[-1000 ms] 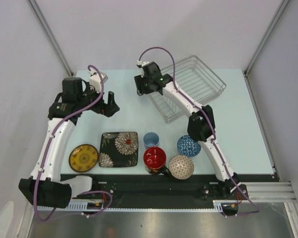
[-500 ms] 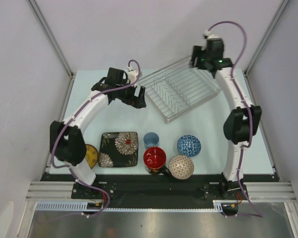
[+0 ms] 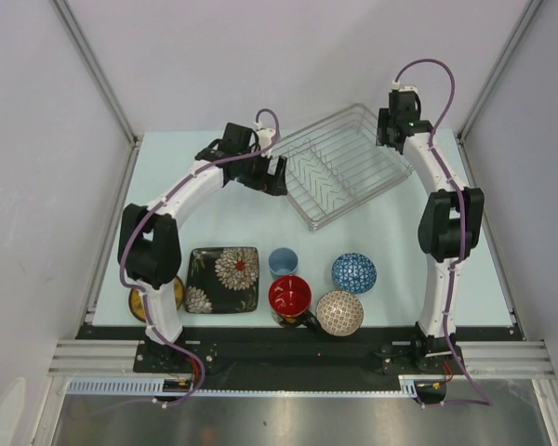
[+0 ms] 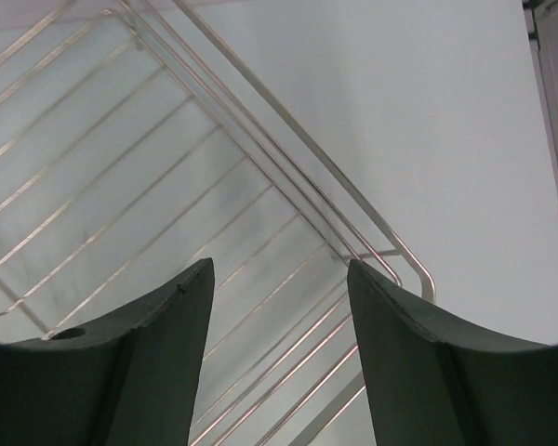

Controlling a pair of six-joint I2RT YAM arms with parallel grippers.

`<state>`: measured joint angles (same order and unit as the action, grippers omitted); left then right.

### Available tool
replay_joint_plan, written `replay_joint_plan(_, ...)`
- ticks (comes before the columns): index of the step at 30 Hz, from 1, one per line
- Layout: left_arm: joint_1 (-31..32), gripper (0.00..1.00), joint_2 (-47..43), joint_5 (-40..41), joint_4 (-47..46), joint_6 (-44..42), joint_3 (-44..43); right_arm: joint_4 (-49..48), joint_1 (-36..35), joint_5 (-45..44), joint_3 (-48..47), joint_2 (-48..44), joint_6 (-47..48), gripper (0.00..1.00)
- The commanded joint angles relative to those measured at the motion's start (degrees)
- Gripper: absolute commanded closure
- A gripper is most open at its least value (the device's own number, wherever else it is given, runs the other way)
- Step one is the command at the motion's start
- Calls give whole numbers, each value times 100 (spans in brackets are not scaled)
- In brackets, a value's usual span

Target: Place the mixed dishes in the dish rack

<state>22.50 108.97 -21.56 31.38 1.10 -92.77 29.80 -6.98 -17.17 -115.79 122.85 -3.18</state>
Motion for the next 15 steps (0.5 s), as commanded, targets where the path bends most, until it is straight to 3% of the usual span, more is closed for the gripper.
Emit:
replay_joint_plan(1, 79, 0, 239, 64, -184, 145, -391, -88, 390, -217, 82, 99, 116, 36)
replay_joint_plan(15, 105, 0, 626, 266, -307, 30, -303, -238, 839, 415, 311, 328, 63, 38)
